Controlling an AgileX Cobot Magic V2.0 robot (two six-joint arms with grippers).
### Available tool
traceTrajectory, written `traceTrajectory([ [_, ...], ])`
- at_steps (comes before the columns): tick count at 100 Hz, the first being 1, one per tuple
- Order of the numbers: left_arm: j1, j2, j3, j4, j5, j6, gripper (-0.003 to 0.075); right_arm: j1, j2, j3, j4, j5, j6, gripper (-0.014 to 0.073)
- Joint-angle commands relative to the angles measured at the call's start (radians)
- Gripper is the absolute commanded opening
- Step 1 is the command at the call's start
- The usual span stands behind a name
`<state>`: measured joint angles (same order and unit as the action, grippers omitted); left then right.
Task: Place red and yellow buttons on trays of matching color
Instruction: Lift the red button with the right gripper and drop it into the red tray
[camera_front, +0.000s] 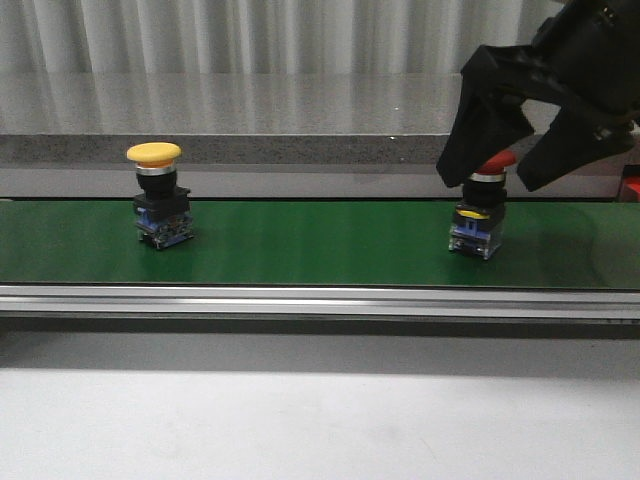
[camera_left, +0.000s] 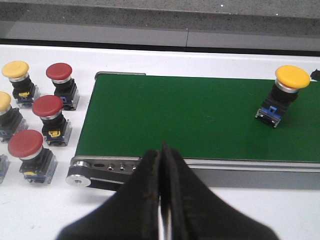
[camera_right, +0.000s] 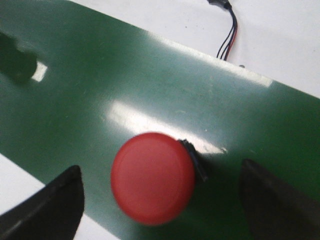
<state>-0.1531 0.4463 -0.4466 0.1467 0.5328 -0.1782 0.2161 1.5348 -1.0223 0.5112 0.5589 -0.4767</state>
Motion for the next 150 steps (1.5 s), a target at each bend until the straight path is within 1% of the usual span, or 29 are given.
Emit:
traceTrajectory([
  [1, -0.007, 0.002, -0.026, -0.002, -0.082, -0.01, -0.002, 0.0, 0.001, -0.052, 0.015, -0.048, -0.012, 0.0449],
  [5, -0.007, 0.002, -0.026, -0.002, -0.082, -0.01, -0.002, 0.0, 0.011, -0.059, 0.015, -0.045, -0.012, 0.0351],
  [12, -0.007, 0.002, -0.026, -0.002, -0.082, -0.01, -0.002, 0.0, 0.016, -0.065, 0.015, -0.027, -0.012, 0.0212],
  [15, -0.007, 0.002, -0.026, -0.002, -0.082, -0.01, -0.002, -0.002, 0.016, -0.068, 0.015, -0.015, -0.012, 0.0177],
  [19, -0.007, 0.002, -0.026, -0.002, -0.082, -0.01, -0.002, -0.006, 0.016, -0.077, 0.015, -0.002, -0.012, 0.0153],
  [28, -0.007, 0.002, -0.026, -0.002, -0.082, -0.01, -0.002, -0.028, 0.016, -0.113, 0.015, 0.035, -0.012, 0.0152],
  [35, -0.007, 0.002, -0.026, -0.002, -0.082, -0.01, -0.002, -0.069, 0.016, -0.157, 0.014, 0.069, -0.012, 0.0152],
  [44, -0.007, 0.002, -0.026, -0.002, -0.082, -0.01, -0.002, -0.157, 0.016, -0.213, 0.014, 0.108, -0.012, 0.0152],
  [51, -0.007, 0.002, -0.026, -0.002, -0.082, -0.01, -0.002, -0.247, 0.016, -0.251, 0.014, 0.116, -0.012, 0.0152],
  [68, -0.007, 0.002, -0.026, -0.002, -0.082, -0.01, -0.002, -0.495, 0.018, -0.296, 0.014, 0.055, -0.012, 0.0152],
  [75, -0.007, 0.002, -0.026, -0.002, -0.082, -0.01, -0.002, -0.58, 0.028, -0.297, 0.014, 0.005, -0.005, 0.0152],
  [85, -0.007, 0.002, -0.026, -0.002, -0.082, -0.01, -0.002, -0.672, 0.064, -0.297, 0.03, -0.079, 0.002, 0.0152],
  [96, -0.007, 0.002, -0.026, -0.002, -0.082, -0.01, -0.002, -0.728, 0.119, -0.297, 0.054, -0.134, 0.002, 0.0152],
  [117, -0.007, 0.002, -0.026, -0.002, -0.082, -0.01, -0.002, -0.784, 0.231, -0.297, 0.054, -0.191, 0.002, 0.0152],
  [150, -0.007, 0.002, -0.026, -0.002, -0.082, -0.01, -0.002, -0.794, 0.339, -0.297, 0.057, -0.215, 0.002, 0.0152],
])
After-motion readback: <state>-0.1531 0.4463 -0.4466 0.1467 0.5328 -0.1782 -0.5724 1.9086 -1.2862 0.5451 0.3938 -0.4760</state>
